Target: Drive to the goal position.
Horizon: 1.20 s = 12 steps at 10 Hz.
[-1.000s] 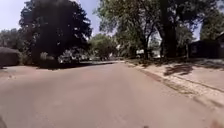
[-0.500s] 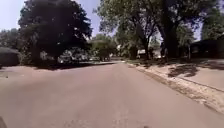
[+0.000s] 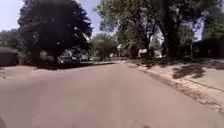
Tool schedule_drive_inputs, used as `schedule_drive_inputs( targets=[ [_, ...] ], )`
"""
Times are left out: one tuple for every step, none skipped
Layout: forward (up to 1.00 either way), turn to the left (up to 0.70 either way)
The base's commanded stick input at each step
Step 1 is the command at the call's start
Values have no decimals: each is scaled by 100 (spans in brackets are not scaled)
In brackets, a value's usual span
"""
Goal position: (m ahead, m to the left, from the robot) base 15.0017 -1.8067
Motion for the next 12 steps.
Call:
schedule_drive_inputs(
  targets=[
    [50,0],
    [50,0],
    [50,0],
    [50,0],
    [50,0],
    [50,0],
    [50,0],
    [50,-20],
    [50,-50],
    [50,-50],
    [50,-50],
    [50,-50]
  ],
)
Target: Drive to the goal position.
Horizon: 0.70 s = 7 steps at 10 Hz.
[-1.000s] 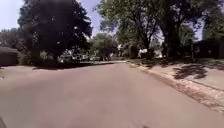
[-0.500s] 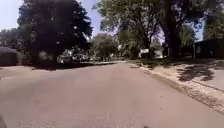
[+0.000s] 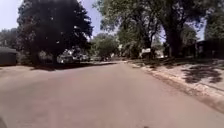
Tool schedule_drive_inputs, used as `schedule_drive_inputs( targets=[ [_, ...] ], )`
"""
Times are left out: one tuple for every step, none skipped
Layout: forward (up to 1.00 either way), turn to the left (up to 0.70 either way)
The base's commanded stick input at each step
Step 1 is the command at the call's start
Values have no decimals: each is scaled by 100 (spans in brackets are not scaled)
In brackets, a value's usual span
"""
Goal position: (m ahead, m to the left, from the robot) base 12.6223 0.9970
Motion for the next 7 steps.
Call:
schedule_drive_inputs(
  targets=[
    [50,-21],
    [50,0],
    [50,0],
    [50,0],
    [50,0],
    [50,0],
    [50,0]
  ],
)
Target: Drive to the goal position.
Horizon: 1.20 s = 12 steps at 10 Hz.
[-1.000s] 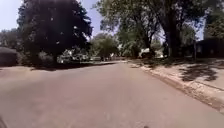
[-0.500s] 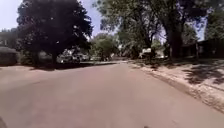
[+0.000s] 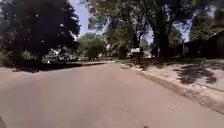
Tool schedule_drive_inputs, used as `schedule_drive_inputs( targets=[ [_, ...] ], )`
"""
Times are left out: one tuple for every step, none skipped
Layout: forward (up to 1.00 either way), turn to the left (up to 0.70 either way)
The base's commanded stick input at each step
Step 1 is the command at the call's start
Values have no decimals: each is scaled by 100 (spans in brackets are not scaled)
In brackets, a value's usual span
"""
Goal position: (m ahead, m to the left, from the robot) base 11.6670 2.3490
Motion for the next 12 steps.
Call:
schedule_drive_inputs(
  targets=[
    [50,0],
    [50,0],
    [50,0],
    [50,0],
    [50,0],
    [50,0],
    [50,0],
    [50,0],
    [50,0],
    [50,0],
    [50,0],
    [50,0]
  ],
)
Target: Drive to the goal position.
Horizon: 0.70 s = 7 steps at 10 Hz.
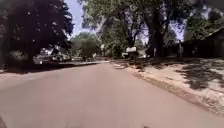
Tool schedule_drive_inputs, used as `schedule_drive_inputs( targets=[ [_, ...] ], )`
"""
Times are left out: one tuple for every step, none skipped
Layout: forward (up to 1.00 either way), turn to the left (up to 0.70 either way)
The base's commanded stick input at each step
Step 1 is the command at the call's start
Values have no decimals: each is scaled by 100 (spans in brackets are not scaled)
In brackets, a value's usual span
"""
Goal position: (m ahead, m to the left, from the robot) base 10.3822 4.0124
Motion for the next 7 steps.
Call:
schedule_drive_inputs(
  targets=[
    [50,0],
    [50,0],
    [50,0],
    [50,0],
    [50,0],
    [50,0],
    [50,0]
  ],
)
